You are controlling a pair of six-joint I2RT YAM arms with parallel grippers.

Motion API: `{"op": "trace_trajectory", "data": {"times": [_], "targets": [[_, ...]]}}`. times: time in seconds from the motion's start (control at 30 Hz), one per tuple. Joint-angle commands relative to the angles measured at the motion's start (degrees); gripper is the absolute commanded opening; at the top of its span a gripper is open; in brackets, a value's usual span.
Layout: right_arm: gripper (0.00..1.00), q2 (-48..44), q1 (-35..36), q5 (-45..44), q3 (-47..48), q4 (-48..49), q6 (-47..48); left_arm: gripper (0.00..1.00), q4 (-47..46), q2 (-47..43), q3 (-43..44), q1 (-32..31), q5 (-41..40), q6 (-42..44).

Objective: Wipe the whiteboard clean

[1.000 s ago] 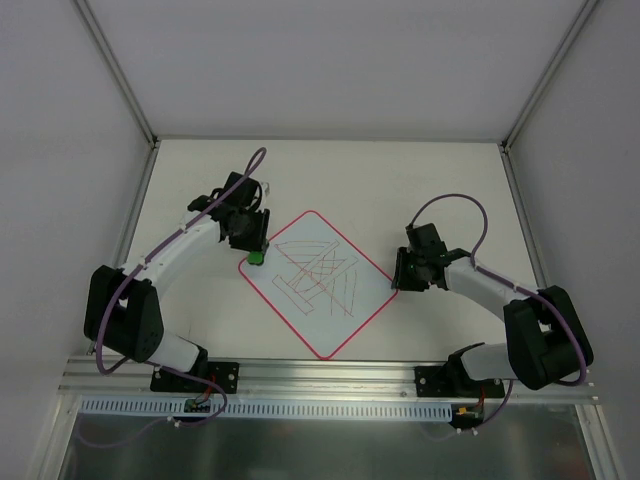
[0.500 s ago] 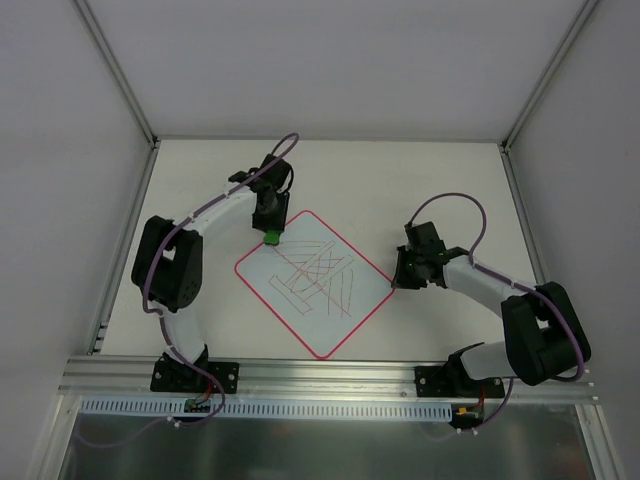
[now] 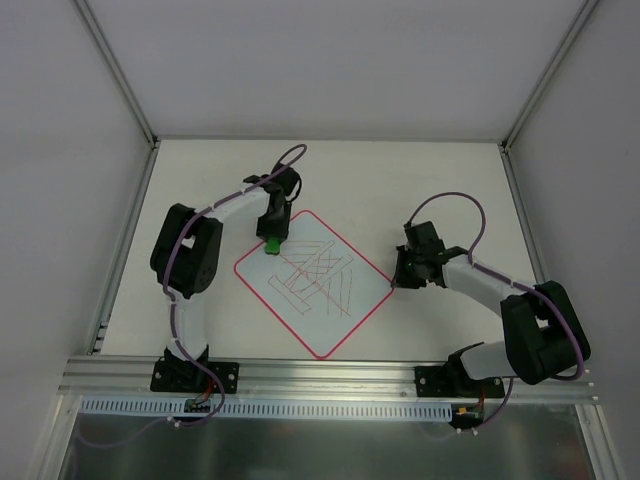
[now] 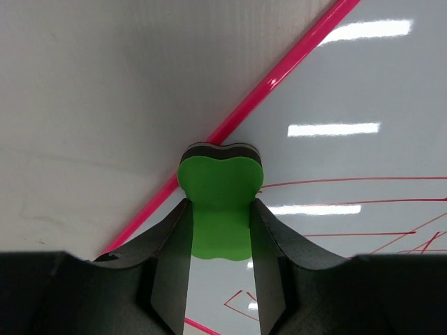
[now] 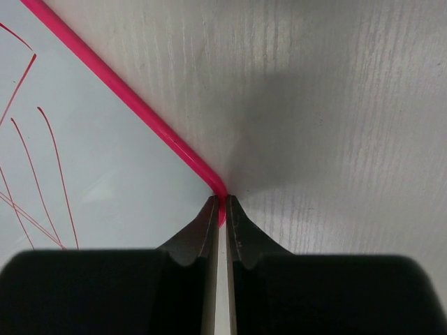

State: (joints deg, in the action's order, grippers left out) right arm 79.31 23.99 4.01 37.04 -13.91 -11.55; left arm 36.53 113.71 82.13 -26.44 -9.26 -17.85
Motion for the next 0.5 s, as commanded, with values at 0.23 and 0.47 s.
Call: {"op": "trace_trajectory", "data": {"times": [0.23,0.47], "targets": [[0.0,2.1,1.5,-0.9,0.4,-1.6,0.7,0.0,0.2,10.0,7.6,-9.3,1.2,-7.7],[0.0,2.4,1.8,-1.2,0.6,-1.6,0.7,0.0,0.3,16.2,15.3,-17.9,5.5,-12.2]]}}
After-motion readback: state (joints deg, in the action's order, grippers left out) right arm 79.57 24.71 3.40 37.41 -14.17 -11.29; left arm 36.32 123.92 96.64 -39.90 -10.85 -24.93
